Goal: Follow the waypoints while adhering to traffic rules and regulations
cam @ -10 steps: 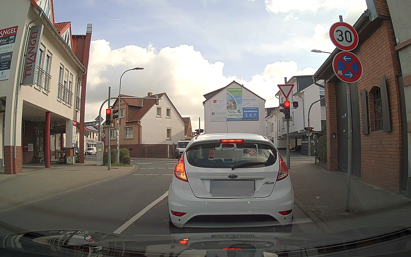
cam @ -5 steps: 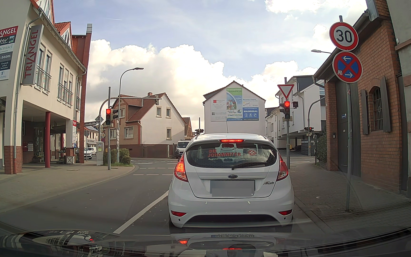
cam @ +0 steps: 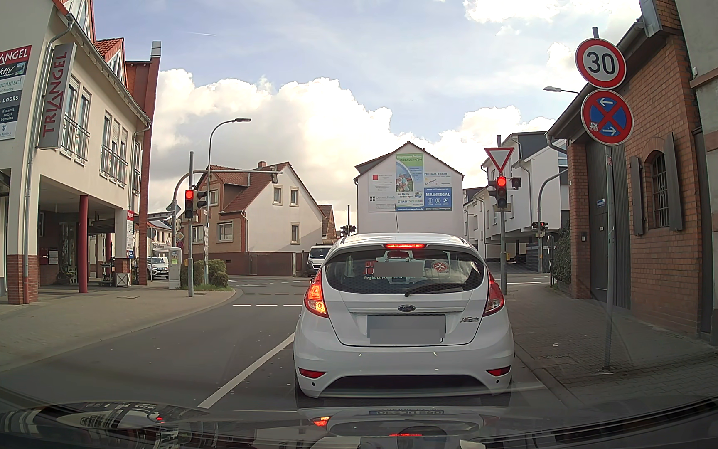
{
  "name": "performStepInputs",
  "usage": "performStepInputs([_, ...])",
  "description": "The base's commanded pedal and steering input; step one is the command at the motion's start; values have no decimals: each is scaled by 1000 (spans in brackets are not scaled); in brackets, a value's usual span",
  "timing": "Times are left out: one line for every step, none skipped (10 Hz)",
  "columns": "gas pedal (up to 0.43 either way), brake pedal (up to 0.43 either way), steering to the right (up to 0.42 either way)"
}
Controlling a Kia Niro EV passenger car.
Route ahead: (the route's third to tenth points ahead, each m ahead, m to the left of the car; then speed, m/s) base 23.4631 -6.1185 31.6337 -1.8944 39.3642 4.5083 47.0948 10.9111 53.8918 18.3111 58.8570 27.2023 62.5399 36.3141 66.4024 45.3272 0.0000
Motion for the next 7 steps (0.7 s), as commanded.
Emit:
performStepInputs([0,274,9])
performStepInputs([0,274,9])
performStepInputs([0,274,9])
performStepInputs([0,280,9])
performStepInputs([0,274,9])
performStepInputs([0,274,9])
performStepInputs([0,274,8])
